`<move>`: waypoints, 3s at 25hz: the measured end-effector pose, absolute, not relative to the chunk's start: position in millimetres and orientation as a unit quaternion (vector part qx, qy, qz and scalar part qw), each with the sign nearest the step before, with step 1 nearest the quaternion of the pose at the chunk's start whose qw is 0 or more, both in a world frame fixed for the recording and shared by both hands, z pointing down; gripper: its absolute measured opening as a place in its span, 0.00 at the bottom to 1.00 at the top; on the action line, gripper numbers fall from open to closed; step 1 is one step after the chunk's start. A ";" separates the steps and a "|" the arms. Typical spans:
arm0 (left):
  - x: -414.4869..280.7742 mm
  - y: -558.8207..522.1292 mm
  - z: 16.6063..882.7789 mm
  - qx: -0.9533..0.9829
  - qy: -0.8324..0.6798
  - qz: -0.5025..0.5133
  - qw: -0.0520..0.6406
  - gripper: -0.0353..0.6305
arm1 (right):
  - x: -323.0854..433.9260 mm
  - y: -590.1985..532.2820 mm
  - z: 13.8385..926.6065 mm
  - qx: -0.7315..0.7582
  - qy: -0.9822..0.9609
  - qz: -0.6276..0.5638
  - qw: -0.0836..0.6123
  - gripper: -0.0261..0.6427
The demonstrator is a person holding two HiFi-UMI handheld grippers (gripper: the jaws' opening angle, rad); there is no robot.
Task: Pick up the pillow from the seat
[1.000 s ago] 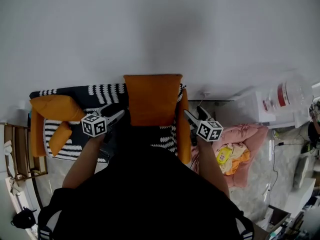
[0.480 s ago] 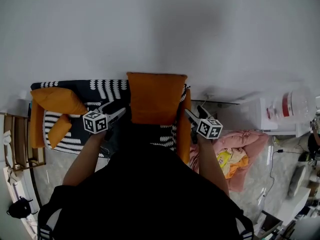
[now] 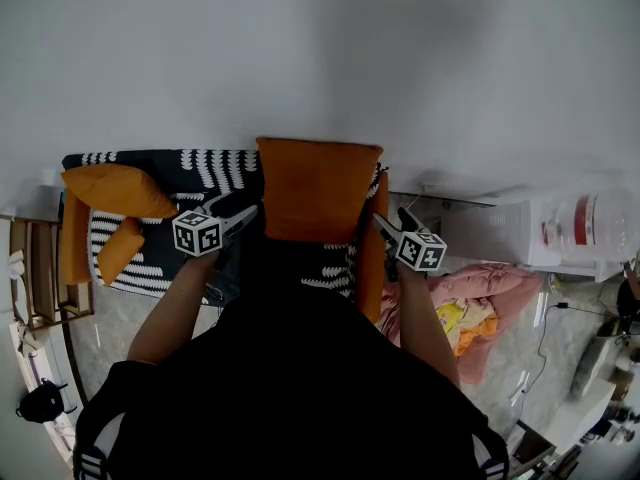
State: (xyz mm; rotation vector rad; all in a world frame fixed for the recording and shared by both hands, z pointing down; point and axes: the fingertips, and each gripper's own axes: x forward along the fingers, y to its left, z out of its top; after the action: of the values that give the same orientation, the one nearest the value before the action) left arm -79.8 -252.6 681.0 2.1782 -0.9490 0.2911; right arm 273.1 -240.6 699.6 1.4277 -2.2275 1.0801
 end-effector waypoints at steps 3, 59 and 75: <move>-75.9 -260.5 688.6 0.846 -0.369 0.119 0.367 0.53 | 275.4 -244.8 714.1 0.493 -0.768 0.381 0.148 0.63; -46.5 -404.5 863.5 0.798 -0.373 0.206 0.425 0.69 | 267.0 -389.9 848.0 0.460 -0.761 0.424 0.167 0.70; -28.2 -425.8 889.5 0.796 -0.345 0.216 0.449 0.71 | 246.2 -417.2 876.0 0.433 -0.754 0.467 0.158 0.72</move>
State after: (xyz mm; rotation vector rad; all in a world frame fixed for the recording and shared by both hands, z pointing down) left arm -28.2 -425.8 889.5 1.9693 -0.8525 0.5343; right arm 246.2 -417.2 876.0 1.2389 -2.1566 1.3368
